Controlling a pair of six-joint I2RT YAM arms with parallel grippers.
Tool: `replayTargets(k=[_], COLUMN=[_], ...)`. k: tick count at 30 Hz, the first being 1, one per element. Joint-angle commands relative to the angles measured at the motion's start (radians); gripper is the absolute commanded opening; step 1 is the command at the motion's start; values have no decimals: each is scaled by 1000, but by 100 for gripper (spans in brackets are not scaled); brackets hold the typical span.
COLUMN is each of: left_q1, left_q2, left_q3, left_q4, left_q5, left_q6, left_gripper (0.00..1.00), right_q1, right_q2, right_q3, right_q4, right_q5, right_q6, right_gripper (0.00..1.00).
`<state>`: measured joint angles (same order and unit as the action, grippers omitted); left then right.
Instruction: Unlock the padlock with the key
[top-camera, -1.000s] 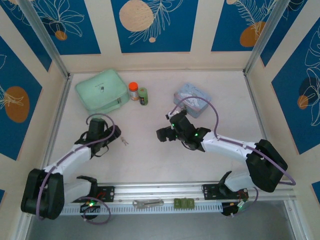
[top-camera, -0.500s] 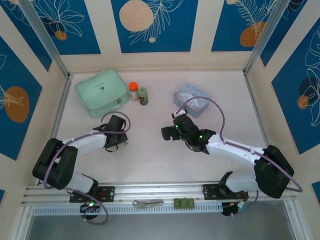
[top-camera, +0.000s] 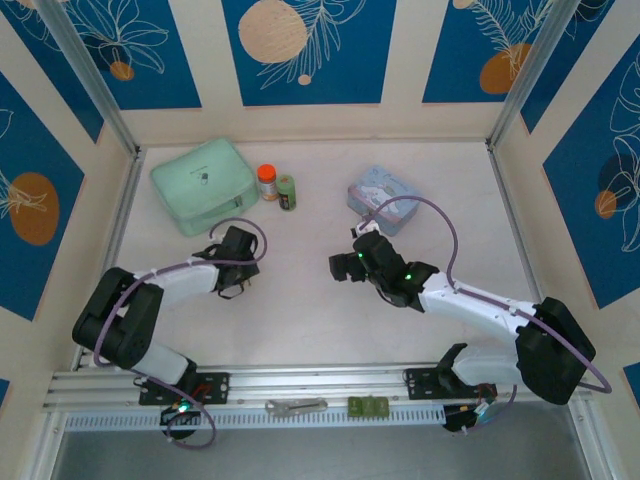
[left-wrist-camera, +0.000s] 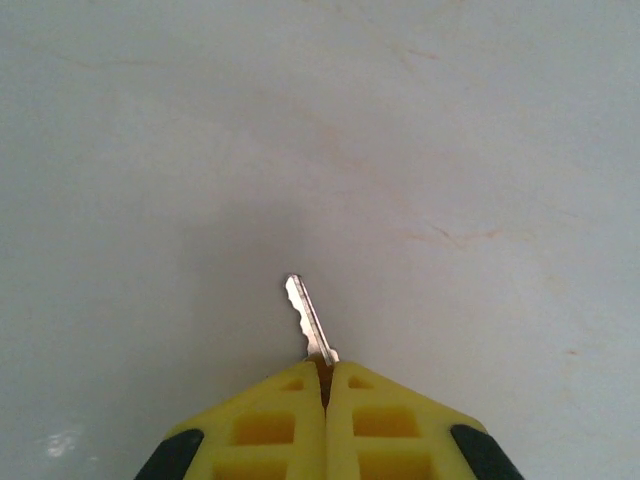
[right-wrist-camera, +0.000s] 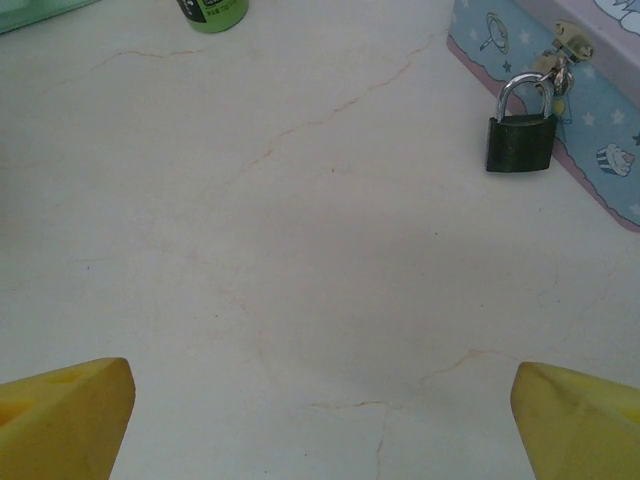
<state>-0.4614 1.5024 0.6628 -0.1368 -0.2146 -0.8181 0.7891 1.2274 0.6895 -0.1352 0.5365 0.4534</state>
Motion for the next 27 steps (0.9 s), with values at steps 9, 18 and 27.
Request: replayTargets(k=[9, 18, 27], left_q1=[-42, -84, -121], left_q2=[-190, -288, -232], left_q3=[-49, -67, -110], left_q4=[182, 447, 794], left_q5=[224, 438, 643], left_q6=[21, 17, 20], left_gripper=[0, 0, 0], right_q1=[-78, -209, -214], right_q2=[-118, -112, 39], right_q3=[-135, -145, -42], right_q4=[254, 435, 533], right_q5=[-432, -799, -990], right_q6=[7, 90, 125], right_gripper=[94, 79, 42])
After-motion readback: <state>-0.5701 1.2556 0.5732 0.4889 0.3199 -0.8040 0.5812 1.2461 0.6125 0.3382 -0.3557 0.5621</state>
